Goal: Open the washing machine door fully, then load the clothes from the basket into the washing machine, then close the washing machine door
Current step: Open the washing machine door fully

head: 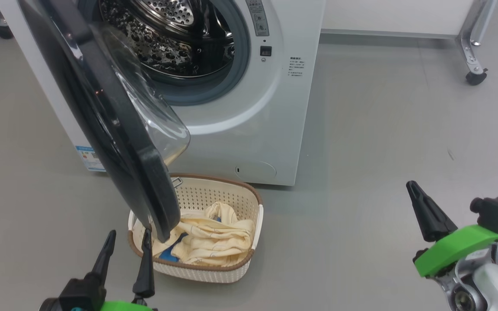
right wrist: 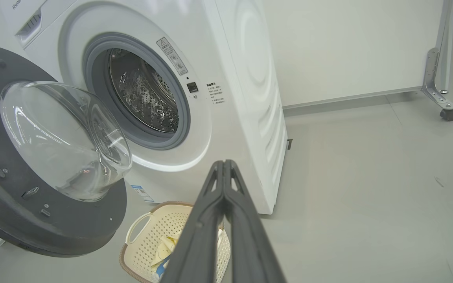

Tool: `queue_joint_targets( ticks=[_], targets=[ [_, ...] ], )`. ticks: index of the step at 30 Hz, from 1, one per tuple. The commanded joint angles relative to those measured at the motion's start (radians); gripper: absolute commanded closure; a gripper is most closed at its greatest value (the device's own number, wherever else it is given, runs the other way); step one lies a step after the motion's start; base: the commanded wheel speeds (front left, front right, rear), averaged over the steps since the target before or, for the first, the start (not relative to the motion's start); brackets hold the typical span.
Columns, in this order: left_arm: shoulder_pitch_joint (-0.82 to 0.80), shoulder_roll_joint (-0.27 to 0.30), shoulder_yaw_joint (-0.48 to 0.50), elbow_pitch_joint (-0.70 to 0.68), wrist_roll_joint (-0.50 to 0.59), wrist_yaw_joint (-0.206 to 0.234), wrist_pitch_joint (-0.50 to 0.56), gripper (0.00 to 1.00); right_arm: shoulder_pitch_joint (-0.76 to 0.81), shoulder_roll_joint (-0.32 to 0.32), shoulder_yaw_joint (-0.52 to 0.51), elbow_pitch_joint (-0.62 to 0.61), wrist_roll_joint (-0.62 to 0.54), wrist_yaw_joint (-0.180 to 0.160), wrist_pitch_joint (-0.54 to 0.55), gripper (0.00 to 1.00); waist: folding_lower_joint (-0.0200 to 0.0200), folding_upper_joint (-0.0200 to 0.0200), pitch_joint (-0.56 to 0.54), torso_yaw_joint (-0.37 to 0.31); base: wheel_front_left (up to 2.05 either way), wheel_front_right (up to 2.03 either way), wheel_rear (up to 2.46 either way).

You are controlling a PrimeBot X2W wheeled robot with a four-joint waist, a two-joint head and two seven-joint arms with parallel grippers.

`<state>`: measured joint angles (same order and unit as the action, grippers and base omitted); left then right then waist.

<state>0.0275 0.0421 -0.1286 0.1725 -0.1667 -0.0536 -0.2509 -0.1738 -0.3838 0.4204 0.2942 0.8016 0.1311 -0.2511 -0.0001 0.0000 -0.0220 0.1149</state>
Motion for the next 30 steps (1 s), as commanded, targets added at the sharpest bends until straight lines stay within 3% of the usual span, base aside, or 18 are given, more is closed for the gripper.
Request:
queue_joint_targets(
  ticks=[1, 4, 5, 6, 7, 15, 30],
  targets=[
    [-0.031, 0.009, 0.045, -0.038, 0.009, -0.002, -0.011, 0.00, -0.008, -0.005, -0.017, -0.037, -0.025, 0.000, -0.011, 1.00, 0.0001, 0.0000, 0.002, -0.004, 0.00, 0.00, 0.00],
    [-0.029, 0.009, 0.054, -0.041, 0.012, -0.003, -0.011, 0.00, 0.039, 0.029, -0.073, -0.060, -0.093, 0.000, -0.011, 1.00, 0.0001, 0.0000, 0.003, -0.011, 0.00, 0.00, 0.00],
    [-0.028, 0.009, 0.056, -0.042, 0.013, -0.003, -0.011, 0.00, 0.052, 0.039, -0.092, -0.070, -0.121, 0.000, -0.011, 0.76, 0.0001, 0.0000, 0.003, -0.014, 0.00, 0.00, 0.00],
    [-0.027, 0.009, 0.058, -0.042, 0.014, -0.003, -0.011, 0.00, 0.065, 0.052, -0.114, -0.079, -0.147, 0.000, -0.011, 0.24, 0.0001, 0.0000, 0.004, -0.016, 0.00, 0.00, 0.00],
    [-0.027, 0.009, 0.060, -0.042, 0.014, -0.004, -0.011, 0.00, 0.080, 0.067, -0.133, -0.085, -0.165, 0.000, -0.011, 0.00, 0.0001, 0.0000, 0.004, -0.018, 0.00, 0.00, 0.00],
    [-0.029, 0.008, 0.068, -0.040, 0.016, -0.008, -0.011, 0.00, 0.154, 0.148, -0.213, -0.122, -0.275, 0.000, -0.011, 0.00, 0.0001, 0.0000, 0.009, -0.034, 0.00, 0.00, 0.00],
    [-0.036, 0.008, 0.053, -0.037, 0.005, 0.000, -0.011, 0.00, 0.159, 0.158, -0.216, -0.123, -0.288, 0.000, -0.011, 0.00, 0.0001, 0.0000, 0.017, -0.042, 0.00, 0.00, 0.00]
  ],
)
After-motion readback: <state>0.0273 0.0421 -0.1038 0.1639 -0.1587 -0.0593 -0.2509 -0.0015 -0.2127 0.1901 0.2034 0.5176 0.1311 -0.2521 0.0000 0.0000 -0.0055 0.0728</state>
